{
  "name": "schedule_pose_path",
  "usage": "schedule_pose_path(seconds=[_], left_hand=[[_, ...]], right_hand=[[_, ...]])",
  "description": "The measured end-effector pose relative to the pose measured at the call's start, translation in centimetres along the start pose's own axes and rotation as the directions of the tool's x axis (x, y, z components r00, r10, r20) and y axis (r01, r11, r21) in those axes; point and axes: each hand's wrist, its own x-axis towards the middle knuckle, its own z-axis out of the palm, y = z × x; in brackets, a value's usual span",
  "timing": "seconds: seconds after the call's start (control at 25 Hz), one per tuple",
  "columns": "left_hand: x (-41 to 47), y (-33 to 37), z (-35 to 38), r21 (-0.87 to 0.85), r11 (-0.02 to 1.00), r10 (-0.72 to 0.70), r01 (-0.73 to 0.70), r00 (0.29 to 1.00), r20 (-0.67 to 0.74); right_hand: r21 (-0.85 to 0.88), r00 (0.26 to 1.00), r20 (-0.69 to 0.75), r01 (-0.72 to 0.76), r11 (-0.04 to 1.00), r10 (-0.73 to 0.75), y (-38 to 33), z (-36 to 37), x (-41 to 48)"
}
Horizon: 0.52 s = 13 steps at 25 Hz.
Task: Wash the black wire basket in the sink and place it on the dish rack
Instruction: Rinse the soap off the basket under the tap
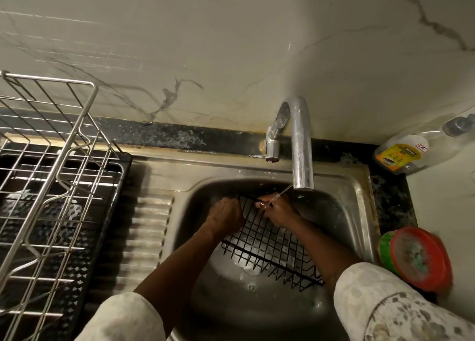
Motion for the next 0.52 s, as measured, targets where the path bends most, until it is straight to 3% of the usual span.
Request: schedule_pose_path(seconds=[0.12,0.16,0.32,0.4,0.52], left_hand=[[-0.5,-1.6,1.2,-0.003,0.997,0.074,-0.075,0.990,-0.120],[-0.8,-2.3,1.8,-0.012,0.997,0.071,-0.072,0.994,-0.087],[-3.1,-0.7,1.1,-0.196,0.979,-0.093,0.047,0.968,-0.235],[-2.8,-1.0,1.6,-0.160,0.985,-0.104,0.060,0.953,-0.283],[-3.3,-0.3,1.1,-0.430,0.897,-0.217,0.101,0.949,-0.229]], right_hand=[[0.112,0.996,-0.082,-0.010,0.994,0.019,-0.5,-0.1,0.2],[0.156,0.994,-0.112,0.000,0.988,0.018,-0.8,-0.2,0.0],[0.280,0.960,-0.281,0.099,0.955,-0.018,-1.1,-0.5,-2.0],[0.337,0.910,-0.414,0.162,0.928,-0.008,-0.8,-0.6,-3.2],[0.306,0.827,-0.560,0.263,0.915,-0.051,-1.2,-0.3,-4.7]])
